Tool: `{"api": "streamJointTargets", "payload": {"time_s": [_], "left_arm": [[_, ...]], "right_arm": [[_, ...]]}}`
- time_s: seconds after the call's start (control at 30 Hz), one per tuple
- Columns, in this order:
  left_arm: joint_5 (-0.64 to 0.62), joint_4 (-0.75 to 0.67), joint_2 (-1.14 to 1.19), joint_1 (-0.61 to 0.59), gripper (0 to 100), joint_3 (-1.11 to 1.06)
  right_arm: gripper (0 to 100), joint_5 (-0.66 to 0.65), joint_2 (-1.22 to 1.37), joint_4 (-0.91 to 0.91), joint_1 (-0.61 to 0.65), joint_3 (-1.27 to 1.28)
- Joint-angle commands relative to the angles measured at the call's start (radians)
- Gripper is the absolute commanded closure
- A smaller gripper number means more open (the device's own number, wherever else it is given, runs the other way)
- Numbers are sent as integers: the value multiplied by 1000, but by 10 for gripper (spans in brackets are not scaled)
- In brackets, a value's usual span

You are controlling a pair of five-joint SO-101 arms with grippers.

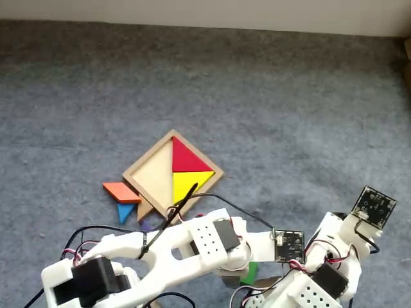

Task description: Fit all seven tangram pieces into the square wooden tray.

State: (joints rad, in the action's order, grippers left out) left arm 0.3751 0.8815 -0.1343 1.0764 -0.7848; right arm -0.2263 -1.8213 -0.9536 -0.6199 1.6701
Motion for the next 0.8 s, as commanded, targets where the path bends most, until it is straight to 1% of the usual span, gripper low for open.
{"api": "streamJointTargets", "payload": {"time_s": [0.0,0.2,0.37,0.53,0.7,0.77], "left_arm": [[-8,-12,13,25,699,48],[-8,-8,12,24,849,45],[-8,-6,10,24,932,48],[-8,5,-33,22,977,41],[-8,133,-189,16,986,36],[-8,155,-266,-12,983,13]], "right_arm": [[992,6,-15,21,-4,117],[992,6,-15,21,-4,117],[992,6,-15,21,-4,117],[992,6,-15,21,-4,117],[992,6,-15,21,-4,117],[992,6,-15,21,-4,117]]}}
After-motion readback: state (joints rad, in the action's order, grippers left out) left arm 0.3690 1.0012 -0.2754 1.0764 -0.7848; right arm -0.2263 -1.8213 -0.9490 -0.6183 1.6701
